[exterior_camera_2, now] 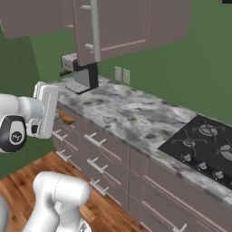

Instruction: Organize the utensils by type. Pick up the wooden spoons from the counter and place them in the open cabinet. Then pick up the metallic utensils from the counter and place them in the open drawer.

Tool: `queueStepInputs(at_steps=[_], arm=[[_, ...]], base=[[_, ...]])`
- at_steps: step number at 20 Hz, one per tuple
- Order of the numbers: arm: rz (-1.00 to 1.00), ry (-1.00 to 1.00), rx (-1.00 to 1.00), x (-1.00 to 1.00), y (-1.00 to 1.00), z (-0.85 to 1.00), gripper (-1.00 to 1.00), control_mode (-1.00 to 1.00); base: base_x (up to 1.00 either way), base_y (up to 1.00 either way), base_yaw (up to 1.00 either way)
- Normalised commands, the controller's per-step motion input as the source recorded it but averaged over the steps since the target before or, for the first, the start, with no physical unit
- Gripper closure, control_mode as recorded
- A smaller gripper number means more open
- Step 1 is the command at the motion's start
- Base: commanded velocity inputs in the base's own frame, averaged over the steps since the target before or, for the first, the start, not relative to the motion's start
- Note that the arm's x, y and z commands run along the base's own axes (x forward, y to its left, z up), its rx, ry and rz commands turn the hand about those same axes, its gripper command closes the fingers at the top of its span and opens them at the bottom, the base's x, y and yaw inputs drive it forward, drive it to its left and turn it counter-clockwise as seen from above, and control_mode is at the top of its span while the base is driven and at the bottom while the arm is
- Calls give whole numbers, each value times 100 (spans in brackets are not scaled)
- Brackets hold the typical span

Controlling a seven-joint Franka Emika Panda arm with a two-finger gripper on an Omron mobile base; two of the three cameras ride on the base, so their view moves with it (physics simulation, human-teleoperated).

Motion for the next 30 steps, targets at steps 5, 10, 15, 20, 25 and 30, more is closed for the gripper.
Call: queueStepInputs(at_steps=[5,10,15,20,25,30], arm=[[0,0,0,0,0,0,100,100],[0,0,0,0,0,0,100,100],[0,0,0,0,0,0,100,100],[0,0,0,0,0,0,100,100],[0,0,0,0,0,0,100,100],[0,0,0,0,0,0,100,100]], base=[[41,64,0],[55,47,-3],[69,50,-22],[71,45,-31],[69,30,-36],[54,13,-38]])
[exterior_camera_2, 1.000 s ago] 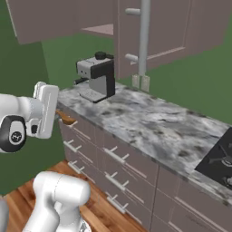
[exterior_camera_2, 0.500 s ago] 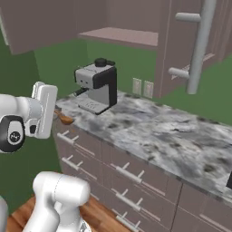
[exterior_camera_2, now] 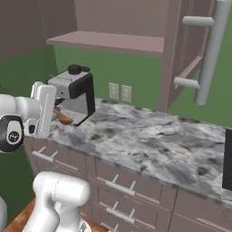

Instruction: Organize the utensils by type. Pick up the wooden spoons from the counter and place them in the open cabinet. Then pick up the metallic utensils from the counter and place them in the open drawer.

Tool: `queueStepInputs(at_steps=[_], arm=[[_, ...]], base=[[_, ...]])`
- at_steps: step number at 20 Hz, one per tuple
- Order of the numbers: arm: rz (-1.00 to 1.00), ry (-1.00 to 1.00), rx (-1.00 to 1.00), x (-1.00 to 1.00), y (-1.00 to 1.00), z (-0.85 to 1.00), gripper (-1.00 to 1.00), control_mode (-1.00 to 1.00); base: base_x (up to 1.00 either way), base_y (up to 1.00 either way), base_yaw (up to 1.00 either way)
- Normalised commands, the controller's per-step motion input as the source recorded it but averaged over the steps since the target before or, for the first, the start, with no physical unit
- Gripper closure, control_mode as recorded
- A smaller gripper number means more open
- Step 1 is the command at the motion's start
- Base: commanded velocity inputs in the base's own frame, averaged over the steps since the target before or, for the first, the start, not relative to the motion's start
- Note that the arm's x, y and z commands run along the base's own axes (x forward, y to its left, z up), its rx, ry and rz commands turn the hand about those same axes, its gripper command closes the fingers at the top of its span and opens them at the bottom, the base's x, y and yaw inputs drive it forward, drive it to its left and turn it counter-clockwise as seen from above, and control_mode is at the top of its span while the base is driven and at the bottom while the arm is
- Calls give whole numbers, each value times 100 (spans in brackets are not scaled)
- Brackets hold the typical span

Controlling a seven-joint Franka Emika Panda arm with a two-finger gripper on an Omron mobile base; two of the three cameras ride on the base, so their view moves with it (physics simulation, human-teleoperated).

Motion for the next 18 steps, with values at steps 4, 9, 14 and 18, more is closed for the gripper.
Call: queueStepInputs(at_steps=[4,9,14,18], arm=[[0,0,0,0,0,0,100,100],[0,0,0,0,0,0,100,100],[0,0,0,0,0,0,100,100],[0,0,0,0,0,0,100,100]], base=[[56,18,-37],[59,24,-31],[52,27,-26],[50,27,-24]])
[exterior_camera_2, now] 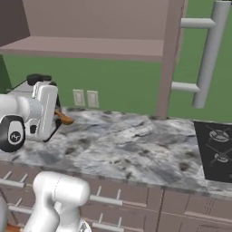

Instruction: Organize the utensils by type. Pick up the wooden spoons from the counter and place them in the open cabinet. Then pick up the metallic utensils from the counter and place them in the open drawer.

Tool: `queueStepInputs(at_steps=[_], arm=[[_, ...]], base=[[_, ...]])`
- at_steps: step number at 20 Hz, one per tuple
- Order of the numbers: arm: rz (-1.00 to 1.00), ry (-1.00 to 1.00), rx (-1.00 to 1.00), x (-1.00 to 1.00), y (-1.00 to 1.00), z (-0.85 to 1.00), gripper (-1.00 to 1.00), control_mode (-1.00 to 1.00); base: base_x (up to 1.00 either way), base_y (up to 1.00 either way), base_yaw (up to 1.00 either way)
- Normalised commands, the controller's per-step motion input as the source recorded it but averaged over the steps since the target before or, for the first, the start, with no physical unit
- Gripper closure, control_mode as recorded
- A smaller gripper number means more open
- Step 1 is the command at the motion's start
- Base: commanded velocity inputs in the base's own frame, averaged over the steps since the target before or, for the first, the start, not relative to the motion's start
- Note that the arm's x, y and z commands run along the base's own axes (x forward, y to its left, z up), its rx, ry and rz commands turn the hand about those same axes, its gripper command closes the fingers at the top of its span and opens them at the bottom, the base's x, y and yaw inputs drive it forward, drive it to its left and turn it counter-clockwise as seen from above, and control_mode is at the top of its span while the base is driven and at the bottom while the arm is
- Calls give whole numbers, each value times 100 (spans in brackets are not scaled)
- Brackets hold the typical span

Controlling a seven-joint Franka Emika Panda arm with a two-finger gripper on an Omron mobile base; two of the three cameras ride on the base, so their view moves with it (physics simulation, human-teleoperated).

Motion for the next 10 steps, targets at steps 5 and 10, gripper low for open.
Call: queueStepInputs(at_steps=[5,10], arm=[[-4,-1,0,11,5,0,100,-100],[-18,-7,-3,63,26,0,100,-100]], base=[[42,22,-18],[0,0,0]])
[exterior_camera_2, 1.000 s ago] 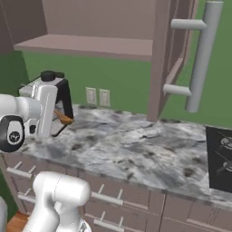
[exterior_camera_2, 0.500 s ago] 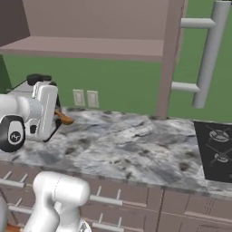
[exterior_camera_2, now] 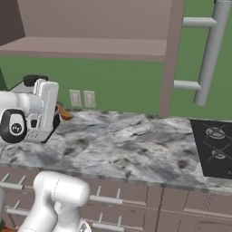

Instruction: Organize the utensils by type. Pick up the wooden spoons from the counter and place them in the open cabinet. Then pick up the metallic utensils from the counter and place them in the open drawer.

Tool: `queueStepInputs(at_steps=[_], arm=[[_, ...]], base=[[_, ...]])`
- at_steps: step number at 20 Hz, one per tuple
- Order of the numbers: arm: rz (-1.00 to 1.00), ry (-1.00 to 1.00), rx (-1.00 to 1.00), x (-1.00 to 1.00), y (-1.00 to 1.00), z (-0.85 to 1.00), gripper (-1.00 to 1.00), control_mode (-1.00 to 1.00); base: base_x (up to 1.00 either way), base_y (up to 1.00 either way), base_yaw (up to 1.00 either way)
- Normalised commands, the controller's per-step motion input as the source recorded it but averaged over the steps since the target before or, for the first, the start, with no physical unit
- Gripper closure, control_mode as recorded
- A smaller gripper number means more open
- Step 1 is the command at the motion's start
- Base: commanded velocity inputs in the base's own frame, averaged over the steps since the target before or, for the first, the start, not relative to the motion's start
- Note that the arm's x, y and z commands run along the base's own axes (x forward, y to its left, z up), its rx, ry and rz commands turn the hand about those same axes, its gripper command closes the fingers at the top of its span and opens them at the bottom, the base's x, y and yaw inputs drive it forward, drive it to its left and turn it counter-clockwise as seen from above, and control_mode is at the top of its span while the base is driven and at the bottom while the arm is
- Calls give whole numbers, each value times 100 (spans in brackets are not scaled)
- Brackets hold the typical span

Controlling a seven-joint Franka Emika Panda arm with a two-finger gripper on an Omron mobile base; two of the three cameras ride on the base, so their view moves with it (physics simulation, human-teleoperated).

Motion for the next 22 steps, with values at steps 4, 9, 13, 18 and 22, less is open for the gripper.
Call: queueStepInputs(at_steps=[4,9,13,18,22], arm=[[-21,-17,-6,29,29,23,100,-100],[-6,-4,-4,0,6,90,100,-100],[0,-7,0,7,0,99,100,-100],[2,-15,0,37,-14,76,100,-100],[16,-10,1,66,-29,57,100,-100]], base=[[0,0,0],[0,0,0],[0,0,0],[0,0,0],[0,0,0]])
